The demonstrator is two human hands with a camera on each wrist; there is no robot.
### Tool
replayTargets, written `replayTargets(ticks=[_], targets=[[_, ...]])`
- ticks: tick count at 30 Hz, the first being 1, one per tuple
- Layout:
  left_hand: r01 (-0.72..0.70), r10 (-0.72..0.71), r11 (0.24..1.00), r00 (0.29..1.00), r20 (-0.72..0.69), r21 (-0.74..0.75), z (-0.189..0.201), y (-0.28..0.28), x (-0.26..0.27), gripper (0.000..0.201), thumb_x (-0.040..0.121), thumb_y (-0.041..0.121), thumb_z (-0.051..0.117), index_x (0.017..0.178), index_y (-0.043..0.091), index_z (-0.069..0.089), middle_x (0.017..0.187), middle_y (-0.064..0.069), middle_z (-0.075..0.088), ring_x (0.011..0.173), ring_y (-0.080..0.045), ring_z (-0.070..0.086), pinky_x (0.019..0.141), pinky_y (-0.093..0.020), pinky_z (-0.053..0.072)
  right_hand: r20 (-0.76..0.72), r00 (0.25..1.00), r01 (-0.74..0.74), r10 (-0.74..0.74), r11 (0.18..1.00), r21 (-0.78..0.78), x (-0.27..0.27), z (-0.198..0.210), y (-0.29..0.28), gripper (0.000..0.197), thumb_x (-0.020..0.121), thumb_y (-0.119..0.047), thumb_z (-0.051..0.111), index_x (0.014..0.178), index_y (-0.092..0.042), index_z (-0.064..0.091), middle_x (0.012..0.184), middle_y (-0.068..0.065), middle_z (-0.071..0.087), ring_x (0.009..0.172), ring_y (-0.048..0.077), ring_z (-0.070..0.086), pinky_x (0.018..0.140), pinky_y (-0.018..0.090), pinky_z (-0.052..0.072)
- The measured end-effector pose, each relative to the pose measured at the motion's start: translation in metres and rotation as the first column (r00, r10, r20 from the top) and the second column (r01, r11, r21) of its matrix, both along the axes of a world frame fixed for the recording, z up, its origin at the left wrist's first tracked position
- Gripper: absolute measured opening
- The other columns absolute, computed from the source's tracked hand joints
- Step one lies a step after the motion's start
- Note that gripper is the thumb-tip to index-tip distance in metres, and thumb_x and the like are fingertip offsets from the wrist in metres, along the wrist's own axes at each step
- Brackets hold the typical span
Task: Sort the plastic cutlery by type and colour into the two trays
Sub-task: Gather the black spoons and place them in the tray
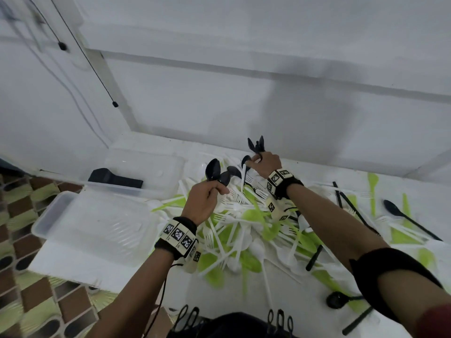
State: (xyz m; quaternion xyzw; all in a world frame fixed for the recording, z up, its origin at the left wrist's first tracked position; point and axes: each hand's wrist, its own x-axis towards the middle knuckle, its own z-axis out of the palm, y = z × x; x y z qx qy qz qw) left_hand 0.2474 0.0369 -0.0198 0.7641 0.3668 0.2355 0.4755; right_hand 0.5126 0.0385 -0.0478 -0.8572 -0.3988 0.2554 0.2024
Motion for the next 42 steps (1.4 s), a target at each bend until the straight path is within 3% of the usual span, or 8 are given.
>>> replayTargets(ticks=[5,13,16,18,22,26,31,42], targets=[[-0.048,0.052,0.997,0.995,-0.08,0.057,-0.003,0.022,0.027,0.033,0.093,0.002,0.05,0.083,0.021,0.076,0.087,0.007,0.071,0.048,-0.004,0.05,0.056,-0.028,0.044,-0.01,0.998,0.067,-0.066,0.993,0.1,0.002,0.004,-0.008,0.031,0.092,-0.039,0.068,0.101,-0.01,0.073,0.087,-0.002,0.064,0.097,0.026,0.066,0.08,0.022,0.039],[0.198,-0.069,0.942,0.905,-0.42,0.272,-0.017,0.048,0.072,0.024,0.096,0.019,0.06,0.11,0.025,0.078,0.118,-0.005,0.07,0.105,-0.029,0.066,0.085,-0.034,0.051,-0.207,0.955,0.29,-0.211,0.798,0.528,-0.012,0.043,-0.07,0.027,0.088,-0.025,0.072,0.072,-0.023,0.05,0.056,-0.021,0.051,0.057,0.0,0.047,0.064,0.015,0.036],[0.329,-0.109,0.892,0.823,-0.557,0.311,-0.024,0.046,0.089,0.026,0.098,0.022,0.059,0.116,0.027,0.076,0.126,-0.007,0.066,0.108,-0.035,0.064,0.087,-0.04,0.053,-0.356,0.921,0.353,-0.158,0.725,0.591,-0.023,0.05,-0.095,0.035,0.089,-0.016,0.071,0.069,-0.021,0.043,0.057,-0.012,0.044,0.062,0.011,0.062,0.065,0.031,0.047],[0.368,-0.097,0.869,0.781,-0.618,0.329,-0.029,0.044,0.094,0.024,0.098,0.026,0.058,0.113,0.025,0.076,0.126,-0.006,0.067,0.105,-0.036,0.065,0.083,-0.04,0.053,-0.436,0.893,0.385,-0.11,0.689,0.614,-0.028,0.052,-0.108,0.036,0.091,-0.006,0.067,0.07,-0.012,0.038,0.061,0.012,0.043,0.078,0.024,0.076,0.065,0.034,0.051],[0.41,-0.047,0.818,0.746,-0.664,0.403,-0.032,0.038,0.101,0.02,0.096,0.027,0.054,0.093,0.015,0.071,0.108,-0.004,0.067,0.089,-0.036,0.064,0.068,-0.034,0.042,-0.547,0.831,0.453,-0.101,0.694,0.559,-0.039,0.057,-0.133,0.027,0.098,-0.004,0.06,0.08,0.005,0.042,0.087,0.041,0.063,0.051,0.0,0.063,0.047,0.019,0.043],[0.412,-0.016,0.802,0.739,-0.674,0.433,-0.027,0.035,0.104,0.022,0.095,0.021,0.051,0.093,0.016,0.072,0.111,-0.004,0.066,0.089,-0.036,0.065,0.07,-0.036,0.046,-0.532,0.837,0.435,-0.127,0.744,0.507,-0.045,0.052,-0.15,0.035,0.093,-0.021,0.072,0.079,-0.013,0.041,0.063,0.006,0.054,0.051,0.015,0.049,0.053,0.028,0.043],[0.267,0.077,0.872,0.753,-0.653,0.411,-0.022,0.047,0.106,0.013,0.088,0.02,0.065,0.098,0.015,0.072,0.113,-0.008,0.062,0.094,-0.039,0.064,0.078,-0.041,0.051,-0.586,0.81,0.364,-0.021,0.802,0.474,-0.05,0.049,-0.166,0.031,0.088,-0.012,0.078,0.089,-0.013,0.047,0.081,0.009,0.051,0.046,0.019,0.044,0.05,0.027,0.042],[0.456,0.016,0.779,0.673,-0.74,0.431,-0.02,0.053,0.107,0.014,0.086,0.015,0.063,0.1,0.019,0.065,0.102,-0.006,0.066,0.092,-0.034,0.066,0.07,-0.035,0.043,-0.544,0.837,0.349,-0.065,0.828,0.438,-0.057,0.052,-0.189,0.026,0.092,-0.025,0.076,0.088,-0.013,0.054,0.083,0.013,0.074,0.044,0.022,0.048,0.045,0.027,0.043]])
